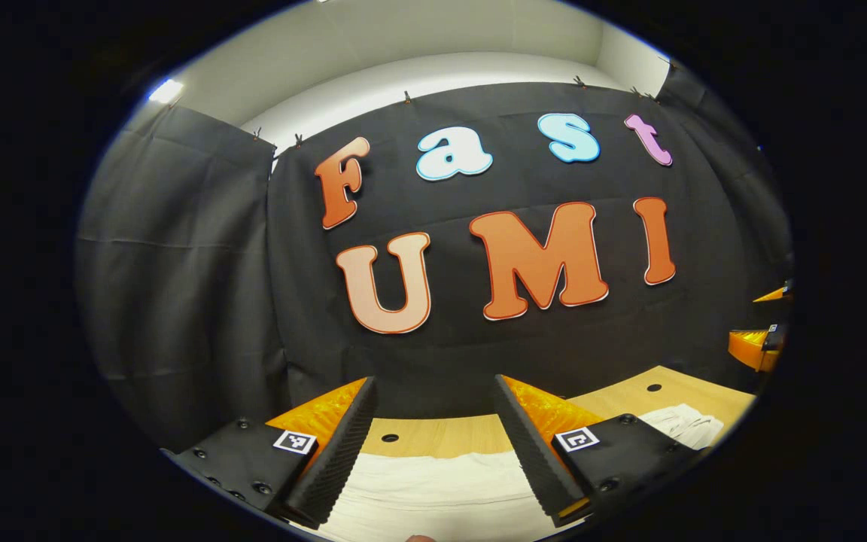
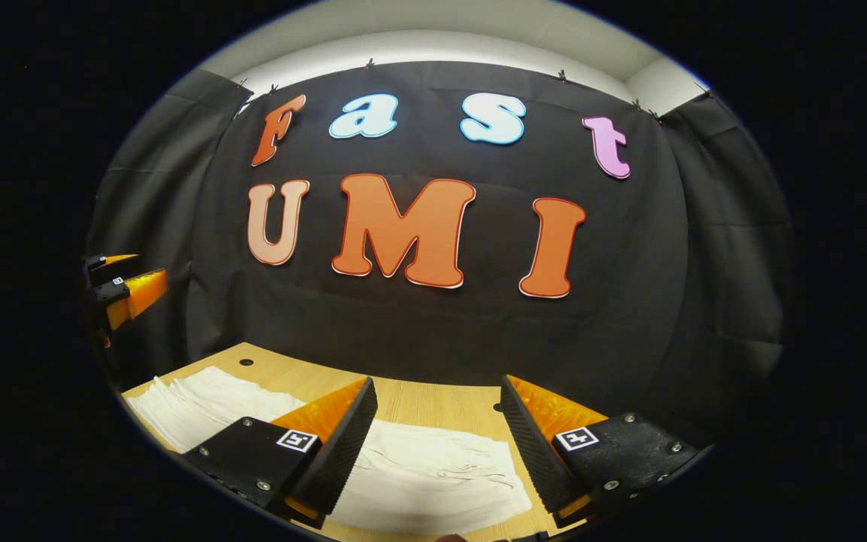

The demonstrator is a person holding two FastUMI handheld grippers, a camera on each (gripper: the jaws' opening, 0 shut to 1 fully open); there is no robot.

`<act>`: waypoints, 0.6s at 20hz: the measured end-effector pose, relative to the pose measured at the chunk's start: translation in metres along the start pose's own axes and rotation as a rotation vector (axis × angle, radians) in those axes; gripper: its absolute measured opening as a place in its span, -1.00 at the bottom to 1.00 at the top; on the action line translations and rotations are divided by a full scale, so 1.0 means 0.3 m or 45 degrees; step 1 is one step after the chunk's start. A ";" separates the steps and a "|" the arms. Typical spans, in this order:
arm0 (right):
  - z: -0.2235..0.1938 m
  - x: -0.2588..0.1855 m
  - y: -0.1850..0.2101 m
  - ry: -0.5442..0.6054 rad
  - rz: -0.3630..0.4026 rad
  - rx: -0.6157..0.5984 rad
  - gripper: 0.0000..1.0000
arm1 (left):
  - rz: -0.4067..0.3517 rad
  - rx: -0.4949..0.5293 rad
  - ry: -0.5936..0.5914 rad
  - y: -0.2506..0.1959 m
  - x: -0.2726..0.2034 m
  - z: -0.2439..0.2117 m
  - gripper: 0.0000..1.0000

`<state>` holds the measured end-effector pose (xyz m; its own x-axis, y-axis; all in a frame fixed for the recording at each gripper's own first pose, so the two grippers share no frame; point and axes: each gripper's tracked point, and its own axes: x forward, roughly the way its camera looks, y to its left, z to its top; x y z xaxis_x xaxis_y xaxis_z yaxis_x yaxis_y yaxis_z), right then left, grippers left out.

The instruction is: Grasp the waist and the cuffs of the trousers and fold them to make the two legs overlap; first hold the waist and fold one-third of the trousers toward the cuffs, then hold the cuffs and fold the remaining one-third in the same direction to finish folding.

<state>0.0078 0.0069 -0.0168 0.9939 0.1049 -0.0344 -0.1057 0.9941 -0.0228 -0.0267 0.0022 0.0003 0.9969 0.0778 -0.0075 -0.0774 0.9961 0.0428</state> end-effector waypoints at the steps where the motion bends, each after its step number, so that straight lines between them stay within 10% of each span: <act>1: 0.000 0.006 0.005 0.001 -0.011 0.006 0.97 | 0.000 -0.001 -0.006 0.020 0.007 -0.001 0.99; 12: -0.126 0.070 -0.023 0.213 -0.135 0.087 0.97 | 0.033 -0.053 0.197 0.206 0.132 -0.218 0.99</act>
<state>0.0281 0.0011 -0.0552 0.9796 -0.0007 -0.2011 0.0074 0.9994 0.0325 0.0072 0.0697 -0.0629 0.9813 0.1056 -0.1607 -0.1065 0.9943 0.0032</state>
